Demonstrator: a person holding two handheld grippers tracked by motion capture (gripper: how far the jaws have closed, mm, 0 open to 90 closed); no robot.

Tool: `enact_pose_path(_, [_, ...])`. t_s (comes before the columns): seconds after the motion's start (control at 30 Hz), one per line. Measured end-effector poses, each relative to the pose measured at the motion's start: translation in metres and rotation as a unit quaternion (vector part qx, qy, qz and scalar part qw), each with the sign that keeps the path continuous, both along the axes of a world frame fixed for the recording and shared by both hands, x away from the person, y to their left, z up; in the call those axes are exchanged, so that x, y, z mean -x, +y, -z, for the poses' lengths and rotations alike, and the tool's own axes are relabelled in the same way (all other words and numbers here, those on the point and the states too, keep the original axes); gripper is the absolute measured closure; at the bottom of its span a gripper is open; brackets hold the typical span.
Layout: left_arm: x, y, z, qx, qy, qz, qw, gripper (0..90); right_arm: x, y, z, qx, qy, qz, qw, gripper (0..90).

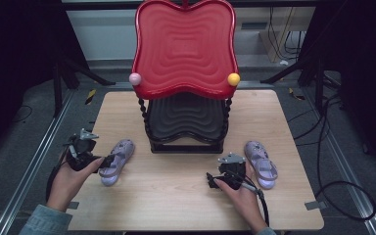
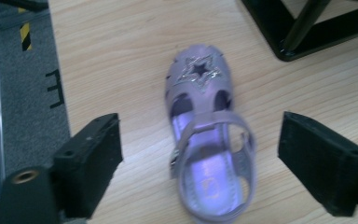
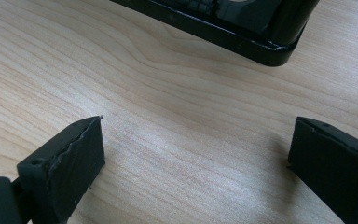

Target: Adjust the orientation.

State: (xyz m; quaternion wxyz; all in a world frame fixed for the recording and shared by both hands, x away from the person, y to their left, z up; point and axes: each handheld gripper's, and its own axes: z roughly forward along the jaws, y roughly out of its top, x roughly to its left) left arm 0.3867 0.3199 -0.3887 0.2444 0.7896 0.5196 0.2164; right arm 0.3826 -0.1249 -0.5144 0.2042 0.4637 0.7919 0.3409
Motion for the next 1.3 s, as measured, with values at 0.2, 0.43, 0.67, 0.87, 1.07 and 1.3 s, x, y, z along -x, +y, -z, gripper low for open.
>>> enact_pose_path(0.2, [-0.004, 0.014, 0.007, 0.0, 0.024, -0.006, 0.9997, 26.2, 0.0, 0.0, 0.0, 0.0, -0.001, -0.002, 1.0, 3.8])
enact_pose_path(0.43, [-0.012, 0.015, 0.017, -0.01, 0.051, 0.005, 0.9987, 36.3, 0.0, 0.0, 0.0, -0.001, -0.001, -0.002, 1.0, 3.8])
enact_pose_path(0.67, [-0.021, 0.016, 0.036, -0.016, 0.094, 0.01, 0.9954, 45.0, 0.0, 0.0, 0.0, -0.001, 0.0, -0.002, 1.0, 3.8])
enact_pose_path(0.87, [-0.022, 0.018, 0.05, -0.014, 0.117, 0.011, 0.993, 50.5, 0.0, 0.0, 0.0, -0.001, 0.0, -0.002, 1.0, 3.8])
enact_pose_path(1.07, [-0.024, 0.023, 0.057, -0.008, 0.131, 0.006, 0.9913, 54.8, 0.0, 0.0, 0.0, -0.001, 0.0, -0.002, 1.0, 3.8])
enact_pose_path(1.3, [-0.026, 0.023, 0.06, 0.0, 0.14, 0.012, 0.9901, 62.3, 0.0, 0.0, 0.0, -0.002, 0.0, -0.003, 1.0, 3.8])
